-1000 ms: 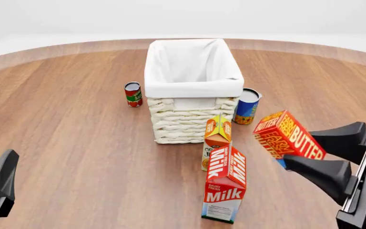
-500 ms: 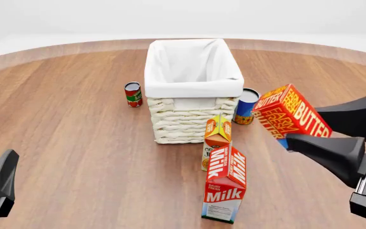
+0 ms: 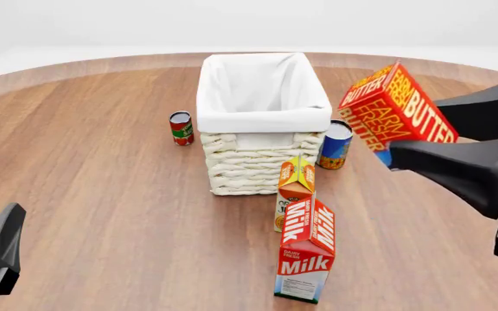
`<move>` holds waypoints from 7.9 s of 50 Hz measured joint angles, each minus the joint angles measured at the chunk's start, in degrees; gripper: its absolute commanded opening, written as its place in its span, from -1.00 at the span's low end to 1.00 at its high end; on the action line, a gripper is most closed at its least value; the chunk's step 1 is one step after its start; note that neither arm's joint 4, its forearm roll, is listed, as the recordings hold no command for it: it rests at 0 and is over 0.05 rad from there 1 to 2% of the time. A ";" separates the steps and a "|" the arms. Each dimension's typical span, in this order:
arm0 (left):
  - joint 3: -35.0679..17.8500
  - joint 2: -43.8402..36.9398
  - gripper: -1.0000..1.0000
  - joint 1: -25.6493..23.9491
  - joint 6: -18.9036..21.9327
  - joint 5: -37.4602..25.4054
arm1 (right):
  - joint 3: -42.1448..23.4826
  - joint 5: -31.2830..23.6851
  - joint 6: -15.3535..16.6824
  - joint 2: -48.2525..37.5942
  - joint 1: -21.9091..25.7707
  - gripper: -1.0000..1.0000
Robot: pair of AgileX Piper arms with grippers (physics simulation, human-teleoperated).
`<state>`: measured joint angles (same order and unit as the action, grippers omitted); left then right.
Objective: Pick up the butter and put it in the basket.
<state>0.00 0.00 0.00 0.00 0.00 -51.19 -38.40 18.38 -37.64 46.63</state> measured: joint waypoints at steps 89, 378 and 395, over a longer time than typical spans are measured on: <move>0.00 0.00 1.00 0.00 0.00 0.00 | -19.05 6.02 4.96 -18.63 1.75 -1.00; 0.00 0.00 1.00 0.00 0.00 0.00 | -59.43 -7.97 25.98 -74.57 -15.44 -1.00; 0.00 0.00 1.00 0.00 0.00 0.00 | -61.32 -8.75 26.70 -76.05 -15.32 -1.00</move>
<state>0.00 0.00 0.00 0.00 0.00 -112.51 -47.15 45.08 -113.69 31.31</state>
